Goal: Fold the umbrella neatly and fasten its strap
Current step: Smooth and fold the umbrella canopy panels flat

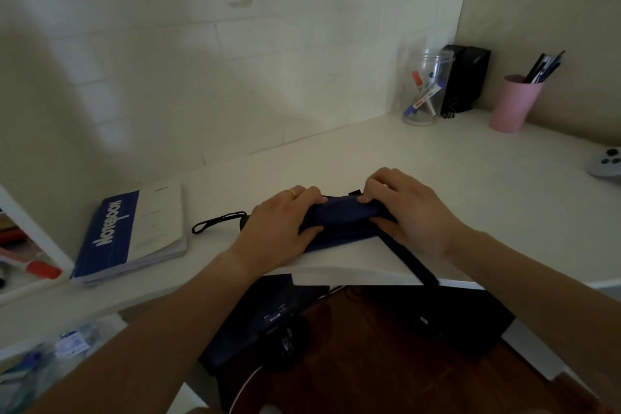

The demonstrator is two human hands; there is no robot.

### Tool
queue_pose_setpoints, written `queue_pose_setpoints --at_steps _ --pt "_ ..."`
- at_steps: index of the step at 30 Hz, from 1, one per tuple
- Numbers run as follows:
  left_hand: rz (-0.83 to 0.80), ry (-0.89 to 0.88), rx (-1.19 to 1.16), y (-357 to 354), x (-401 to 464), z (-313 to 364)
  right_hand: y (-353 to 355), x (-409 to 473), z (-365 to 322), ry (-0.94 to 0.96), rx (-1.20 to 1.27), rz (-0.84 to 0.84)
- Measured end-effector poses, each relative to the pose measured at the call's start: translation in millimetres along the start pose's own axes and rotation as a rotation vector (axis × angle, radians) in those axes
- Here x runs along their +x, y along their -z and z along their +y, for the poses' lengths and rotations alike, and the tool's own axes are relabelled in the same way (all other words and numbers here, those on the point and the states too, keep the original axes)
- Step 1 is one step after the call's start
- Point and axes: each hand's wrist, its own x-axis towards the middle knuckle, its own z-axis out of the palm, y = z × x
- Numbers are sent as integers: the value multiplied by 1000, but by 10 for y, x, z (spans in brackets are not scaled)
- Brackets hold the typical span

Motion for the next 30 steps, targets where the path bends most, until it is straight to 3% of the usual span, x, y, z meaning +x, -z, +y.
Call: queue_pose_setpoints --at_steps 8,12,17,25,30 --pt "-158 134 -98 65 201 155 -52 -35 -3 -43 -32 37" --pt "-152 139 -95 23 158 161 64 -300 -197 -196 85 41" --pt "-98 174 -119 -13 96 199 85 -851 -605 -398 -83 50" --pt "-28 215 -90 -4 65 402 -59 -940 -806 -234 -133 110" --pt "42 145 -26 -44 71 572 41 -943 -822 -181 -65 159"
